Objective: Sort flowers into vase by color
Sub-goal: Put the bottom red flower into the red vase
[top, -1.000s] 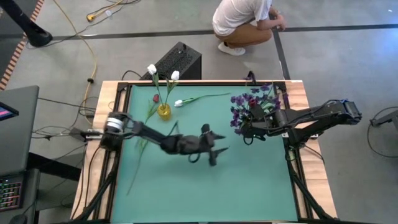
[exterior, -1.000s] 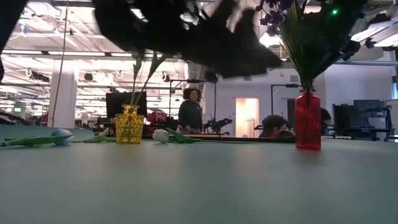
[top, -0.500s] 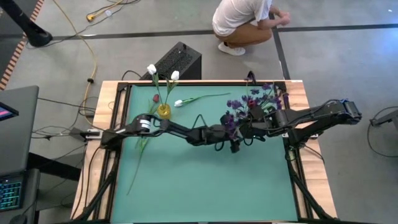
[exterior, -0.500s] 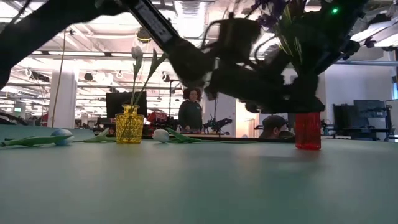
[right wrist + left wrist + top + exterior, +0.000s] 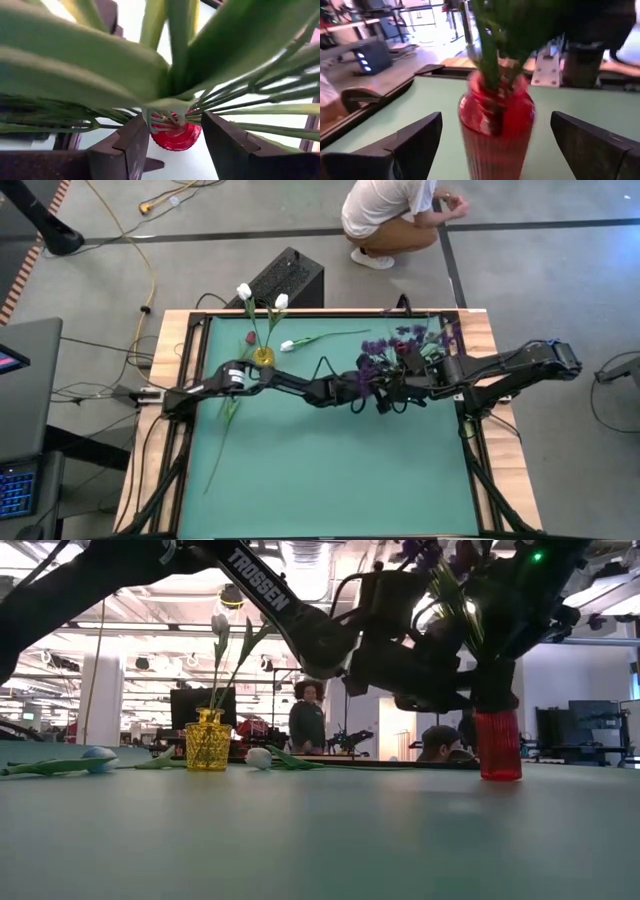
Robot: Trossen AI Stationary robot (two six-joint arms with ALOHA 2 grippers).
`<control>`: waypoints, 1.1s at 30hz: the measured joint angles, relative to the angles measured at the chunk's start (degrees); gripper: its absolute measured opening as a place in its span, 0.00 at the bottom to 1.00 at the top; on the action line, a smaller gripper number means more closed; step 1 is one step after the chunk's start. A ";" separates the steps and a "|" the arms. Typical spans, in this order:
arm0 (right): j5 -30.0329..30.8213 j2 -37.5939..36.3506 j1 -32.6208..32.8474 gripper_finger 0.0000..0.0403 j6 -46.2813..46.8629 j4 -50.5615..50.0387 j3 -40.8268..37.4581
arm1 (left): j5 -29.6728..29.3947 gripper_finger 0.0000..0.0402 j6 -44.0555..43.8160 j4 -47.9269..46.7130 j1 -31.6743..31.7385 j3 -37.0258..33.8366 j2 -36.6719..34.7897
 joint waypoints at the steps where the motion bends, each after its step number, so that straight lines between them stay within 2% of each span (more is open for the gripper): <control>1: -0.10 0.00 0.00 0.53 0.23 0.00 0.00 | 1.07 0.90 -0.87 0.44 0.55 0.02 0.00; 7: -0.16 0.00 0.00 0.53 0.42 0.19 0.00 | 6.77 0.90 -3.84 0.29 2.26 1.87 0.53; 14: -0.10 -0.01 0.00 0.53 0.44 0.64 0.00 | 5.79 0.90 -0.37 -5.36 1.43 9.62 4.39; 22: -0.04 -0.01 0.00 0.53 0.84 1.03 0.00 | 5.07 0.89 -0.83 -7.47 1.67 9.62 4.42; 26: -0.26 0.00 0.00 0.53 0.30 0.86 -0.02 | 5.14 0.81 -1.41 -9.76 1.71 9.57 4.44; 32: -2.29 -0.02 -0.07 0.53 -1.40 0.28 0.06 | 5.76 0.55 -1.39 -9.97 1.67 9.57 4.44; 33: -2.43 -0.02 -0.07 0.53 -1.43 -0.04 0.20 | 6.10 0.54 -1.27 -10.05 1.70 9.57 4.44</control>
